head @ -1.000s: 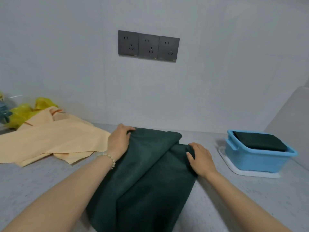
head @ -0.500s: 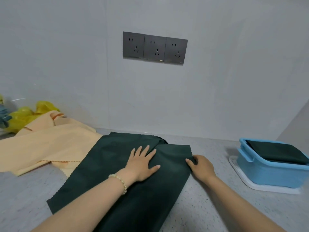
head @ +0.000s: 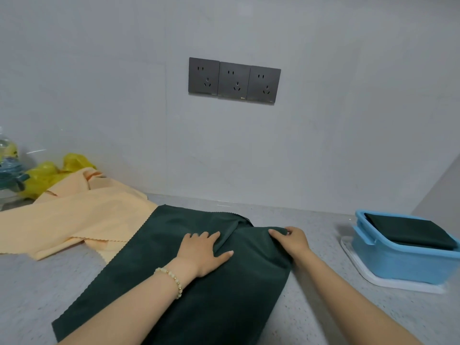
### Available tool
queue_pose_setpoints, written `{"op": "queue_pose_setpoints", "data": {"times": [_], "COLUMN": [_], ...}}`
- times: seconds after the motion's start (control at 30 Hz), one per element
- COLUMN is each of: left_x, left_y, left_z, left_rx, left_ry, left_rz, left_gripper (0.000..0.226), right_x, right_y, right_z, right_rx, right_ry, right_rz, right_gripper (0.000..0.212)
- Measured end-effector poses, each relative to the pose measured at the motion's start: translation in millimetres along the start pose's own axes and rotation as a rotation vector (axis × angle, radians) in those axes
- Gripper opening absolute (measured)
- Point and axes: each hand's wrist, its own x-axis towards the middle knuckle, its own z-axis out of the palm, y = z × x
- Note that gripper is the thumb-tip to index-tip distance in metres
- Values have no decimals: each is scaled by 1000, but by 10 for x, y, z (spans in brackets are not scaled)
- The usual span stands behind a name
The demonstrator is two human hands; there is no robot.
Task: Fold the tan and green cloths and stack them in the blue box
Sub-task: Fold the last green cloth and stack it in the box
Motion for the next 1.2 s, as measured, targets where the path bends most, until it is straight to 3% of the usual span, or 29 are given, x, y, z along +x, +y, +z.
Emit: {"op": "queue_pose_setpoints", "data": {"times": [0.13, 0.27, 0.4, 0.43, 0.53, 0.63, 0.7, 0.77, 0.83, 0.9, 0.93, 1.0, 1.07, 1.13, 1.2], "left_x": [130, 480, 903, 1001, 1217, 1327, 1375, 1325, 1192, 1043, 967, 833, 731, 618, 472], "left_y": [34, 177, 276, 304, 406, 343, 313, 382, 481, 547, 565, 566, 536, 534, 570], "left_z": [-218, -202, -252, -267, -333, -496, -535, -499, -383, -220, -129, 1, 50, 29, 35], "left_rx": [-33, -230, -243, -231, -282, -324, -311, -372, -463, -512, -492, -368, -174, -53, -33], "left_ry": [144, 44, 94, 64, 38, 291, 363, 320, 335, 287, 184, -86, -212, -157, -51], "left_rz": [88, 263, 306, 316, 266, 58, -1, 56, 129, 197, 222, 205, 142, 88, 109], "left_gripper": [58, 49, 47, 44, 27, 27, 28, 26, 26, 37, 45, 59, 63, 61, 57], "right_x": [43, 112, 91, 78, -7, -122, -217, -278, -317, -371, -421, -497, -539, -580, -627], "right_y": [-123, -153, -168, -170, -182, -126, -55, 51, 134, 180, 203, 227, 213, 224, 305], "right_z": [-86, -154, -207, -219, -300, -454, -607, -758, -862, -924, -935, -936, -901, -798, -625], "right_rx": [-61, -83, -36, -43, -79, 27, 56, -144, -555, -838, -921, -1056, -1176, -1188, -1064], "right_ry": [-67, -78, -86, -110, -147, -151, -149, -113, -79, -147, -189, -154, -22, 18, -107], "right_rz": [-74, -70, -137, -170, -311, -400, -482, -557, -535, -328, -229, -145, -150, -222, -279], "right_gripper": [30, 35, 8, 13, 35, 46, 50, 56, 66, 71, 72, 70, 65, 57, 54]}}
